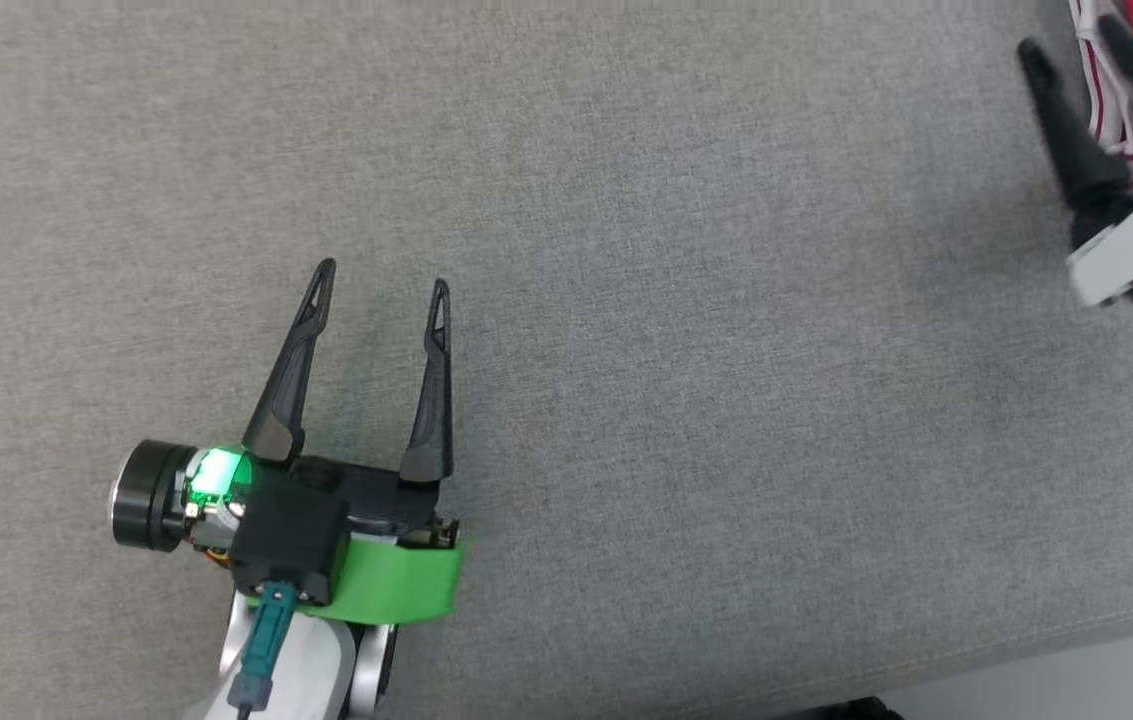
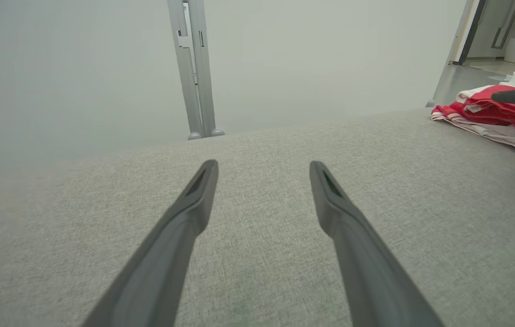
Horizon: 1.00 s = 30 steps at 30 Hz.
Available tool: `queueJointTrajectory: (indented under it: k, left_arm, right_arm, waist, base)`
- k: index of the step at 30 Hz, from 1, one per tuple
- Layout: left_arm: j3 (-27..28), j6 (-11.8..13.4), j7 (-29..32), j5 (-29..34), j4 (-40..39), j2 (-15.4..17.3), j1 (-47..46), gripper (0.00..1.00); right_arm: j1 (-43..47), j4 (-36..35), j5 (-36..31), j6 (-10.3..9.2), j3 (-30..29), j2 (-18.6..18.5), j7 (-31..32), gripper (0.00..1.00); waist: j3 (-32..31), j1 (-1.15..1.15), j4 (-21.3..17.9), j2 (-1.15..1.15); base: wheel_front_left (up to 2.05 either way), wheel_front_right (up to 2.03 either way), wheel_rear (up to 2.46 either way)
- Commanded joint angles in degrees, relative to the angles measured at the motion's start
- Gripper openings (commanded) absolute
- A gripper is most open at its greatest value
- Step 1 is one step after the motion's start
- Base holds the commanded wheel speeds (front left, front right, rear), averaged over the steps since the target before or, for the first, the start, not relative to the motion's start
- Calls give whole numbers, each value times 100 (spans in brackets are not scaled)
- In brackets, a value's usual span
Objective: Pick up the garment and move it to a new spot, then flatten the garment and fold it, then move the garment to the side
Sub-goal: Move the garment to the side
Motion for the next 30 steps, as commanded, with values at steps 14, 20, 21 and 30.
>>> queueJointTrajectory:
  k: [14, 20, 21, 30]
  left_arm:
    - [1475, -742, 4, -411, 592, -642, 990, 100]
    - [1630, -927, 5, -278, 453, -684, 1290, 100]
    - [1614, -959, 5, -316, 435, -686, 1342, 100]
    - [1609, -1028, 5, -375, 449, -686, 2007, 100]
  right_arm:
    - [2232, -566, -2752, -10, -1932, 2381, -17, 100]
    - [3181, -1187, -3685, -10, -2853, 3000, -16, 100]
    - [3321, -1273, -3782, -10, -2967, 3074, -17, 100]
    - [4585, -1571, -4214, -10, -3369, 3571, -18, 100]
  waist:
    - [-1693, 0, 731, 0]
    - [-2030, 0, 791, 0]
    - [-2085, 0, 794, 0]
    - [-2844, 0, 724, 0]
  base:
    - [0, 0, 0]
    - [0, 0, 0]
    - [0, 0, 0]
    - [0, 0, 0]
